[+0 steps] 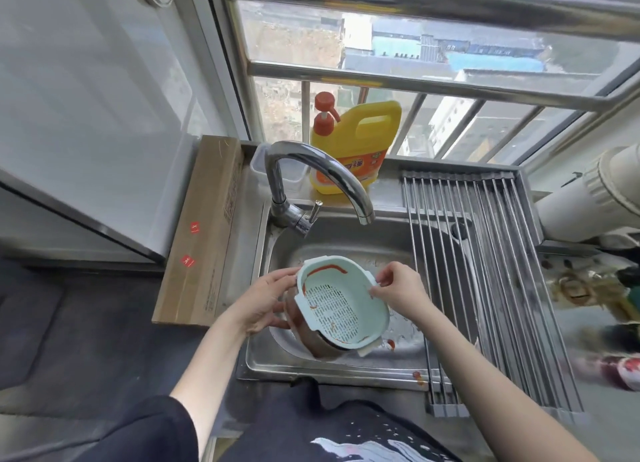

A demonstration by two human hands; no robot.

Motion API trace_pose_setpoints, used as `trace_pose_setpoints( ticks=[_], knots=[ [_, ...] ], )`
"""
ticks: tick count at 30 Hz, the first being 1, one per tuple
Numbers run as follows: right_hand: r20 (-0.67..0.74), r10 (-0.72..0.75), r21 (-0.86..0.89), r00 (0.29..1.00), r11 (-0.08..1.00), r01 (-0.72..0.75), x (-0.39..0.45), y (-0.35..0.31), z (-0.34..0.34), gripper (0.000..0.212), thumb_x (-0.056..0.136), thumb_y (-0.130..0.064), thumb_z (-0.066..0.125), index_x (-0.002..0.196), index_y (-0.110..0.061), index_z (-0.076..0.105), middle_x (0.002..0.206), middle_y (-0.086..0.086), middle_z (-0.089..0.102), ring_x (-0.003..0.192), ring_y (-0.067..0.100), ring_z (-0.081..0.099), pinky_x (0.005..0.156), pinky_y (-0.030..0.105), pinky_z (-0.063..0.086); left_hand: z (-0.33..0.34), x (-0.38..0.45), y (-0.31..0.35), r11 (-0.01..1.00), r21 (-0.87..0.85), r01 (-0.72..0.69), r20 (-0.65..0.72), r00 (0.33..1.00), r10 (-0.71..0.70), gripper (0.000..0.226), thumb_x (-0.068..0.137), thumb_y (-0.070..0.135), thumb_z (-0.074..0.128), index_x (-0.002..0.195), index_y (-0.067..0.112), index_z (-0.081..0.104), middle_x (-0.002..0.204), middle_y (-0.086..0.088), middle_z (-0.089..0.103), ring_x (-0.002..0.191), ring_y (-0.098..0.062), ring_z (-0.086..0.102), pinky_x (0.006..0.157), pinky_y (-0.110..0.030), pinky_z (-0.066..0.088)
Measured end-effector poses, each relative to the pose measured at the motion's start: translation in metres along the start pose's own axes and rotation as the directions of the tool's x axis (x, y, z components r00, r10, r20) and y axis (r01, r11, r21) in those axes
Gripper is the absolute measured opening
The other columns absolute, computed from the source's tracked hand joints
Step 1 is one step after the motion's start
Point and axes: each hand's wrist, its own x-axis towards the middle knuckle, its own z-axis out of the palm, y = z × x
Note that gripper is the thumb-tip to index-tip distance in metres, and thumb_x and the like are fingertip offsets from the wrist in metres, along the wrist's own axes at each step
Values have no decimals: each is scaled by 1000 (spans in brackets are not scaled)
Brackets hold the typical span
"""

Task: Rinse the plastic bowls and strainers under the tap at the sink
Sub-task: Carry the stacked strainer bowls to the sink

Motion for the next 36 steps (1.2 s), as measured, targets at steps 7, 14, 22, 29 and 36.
trace_pose_setpoints(
  ticks=[7,14,22,29,36],
  knots=[
    [90,-54,-78,994,995,61,14,4,5,26,79,-13,70,105,-10,63,86,1,59,79,16,53,67,24,41,5,9,1,996,77,-46,-36,998,49,31,91,25,60,122,28,63,113,-2,66,95,-25,62,61,-41,56],
    [126,-80,14,989,997,78,27,7,-4,19,78,-10,70,95,-13,62,85,1,63,73,12,57,56,18,49,8,21,-1,996,88,-4,-159,987,18,28,93,30,55,120,29,65,99,-15,72,86,-33,66,69,-51,58],
    [236,-17,592,972,795,-130,33,14,-24,24,83,6,65,105,-4,59,100,19,62,87,25,67,72,39,60,5,28,-1,992,117,38,-246,969,-8,31,95,29,55,124,25,61,106,4,62,81,-16,58,69,-53,56],
    [151,307,604,940,723,-334,42,20,-46,24,88,6,59,110,-1,55,114,17,59,97,32,65,70,38,59,-14,20,-16,996,65,-57,-296,952,73,34,97,22,51,130,27,54,114,-8,66,96,-23,65,62,-37,57],
    [529,416,786,740,87,-611,30,2,-21,23,92,16,42,114,11,48,130,31,51,120,41,53,84,50,51,-17,16,-25,986,51,-157,-365,916,164,39,97,28,49,136,22,49,112,-8,67,99,-25,66,75,-44,58]
  ],
)
